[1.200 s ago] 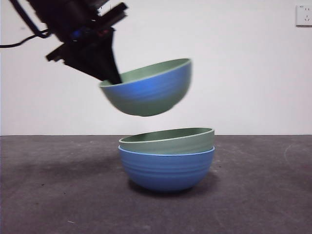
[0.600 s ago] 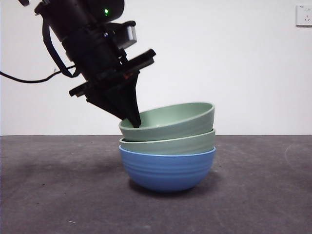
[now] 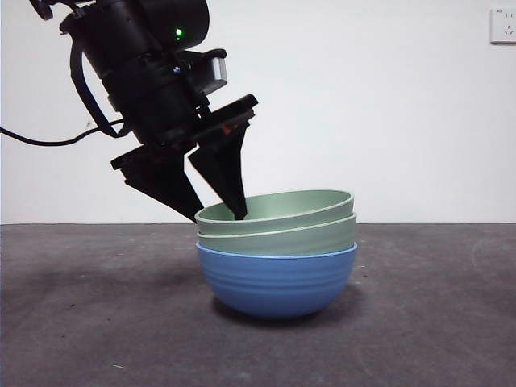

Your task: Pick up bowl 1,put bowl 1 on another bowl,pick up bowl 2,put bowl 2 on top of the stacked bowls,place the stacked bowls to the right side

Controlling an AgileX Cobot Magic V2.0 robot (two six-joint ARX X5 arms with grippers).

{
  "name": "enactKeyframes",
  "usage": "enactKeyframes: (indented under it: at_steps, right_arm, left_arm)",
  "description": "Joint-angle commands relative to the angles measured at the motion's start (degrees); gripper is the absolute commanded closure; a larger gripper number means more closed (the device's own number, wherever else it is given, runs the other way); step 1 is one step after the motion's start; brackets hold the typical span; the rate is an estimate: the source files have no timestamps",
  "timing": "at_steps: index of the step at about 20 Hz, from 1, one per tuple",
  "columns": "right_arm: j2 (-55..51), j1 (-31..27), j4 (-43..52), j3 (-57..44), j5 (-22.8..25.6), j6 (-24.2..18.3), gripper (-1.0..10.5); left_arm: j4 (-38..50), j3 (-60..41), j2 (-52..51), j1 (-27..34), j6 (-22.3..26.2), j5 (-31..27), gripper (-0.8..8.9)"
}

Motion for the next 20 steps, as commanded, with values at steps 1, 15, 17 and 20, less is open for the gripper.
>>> enactKeyframes:
  at_steps: [1,15,17,20]
  right_arm:
    - [0.4,0.0,-0.7,-0.1,0.0,0.6,7.2]
    - [29.1,0.0,12.9,-0.1,-0.9,3.1,4.6]
    - [35.3,-0.1,16.0,-0.1,-3.5,4.4,4.6]
    - [42.7,-0.1,19.8,-0.1,-3.5,6.4,4.7]
  left_arm:
    - [-0.7,0.1,-2.2,-0.2,0.0,0.0,4.9]
    - [-31.6,21.4,-26.5,0.0,3.6,-0.4,4.9]
    - [-35.1,24.5,-27.9,0.0,4.6,-0.4,4.9]
    - [-37.9,26.3,-29.6,0.0,4.6,-0.2,4.9]
